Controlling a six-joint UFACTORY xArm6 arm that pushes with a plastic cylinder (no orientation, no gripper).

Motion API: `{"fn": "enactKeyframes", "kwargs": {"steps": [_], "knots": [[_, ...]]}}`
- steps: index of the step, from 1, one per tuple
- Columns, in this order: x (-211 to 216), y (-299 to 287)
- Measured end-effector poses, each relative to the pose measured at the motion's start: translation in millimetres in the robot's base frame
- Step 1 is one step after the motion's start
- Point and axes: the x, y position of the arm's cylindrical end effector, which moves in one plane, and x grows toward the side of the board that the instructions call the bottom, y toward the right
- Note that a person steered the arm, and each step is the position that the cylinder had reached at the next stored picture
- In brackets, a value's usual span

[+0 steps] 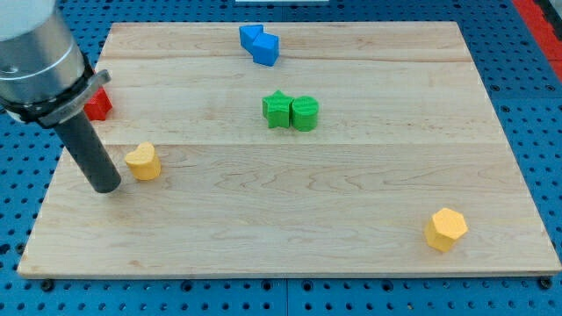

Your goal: Slide the yellow heart closer to yellow hexagon

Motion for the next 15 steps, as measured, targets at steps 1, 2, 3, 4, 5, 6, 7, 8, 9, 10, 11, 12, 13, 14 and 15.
{"fn": "enactKeyframes", "kwargs": {"steps": [1, 2, 3, 4, 5, 6, 7, 8, 9, 10, 11, 12, 13, 14, 15], "knots": [[-24.8, 7.1], [-30.0, 63.6], [-30.0, 167.4], [-30.2, 208.3], [-36.9, 170.3], [-40.3, 134.0], [-59.5, 124.6], [-80.9, 180.2], [-50.8, 233.3], [-17.3, 251.6], [-7.8, 224.2], [12.6, 219.3], [5.8, 269.3], [-3.8, 314.0], [-4.4, 326.1]]}}
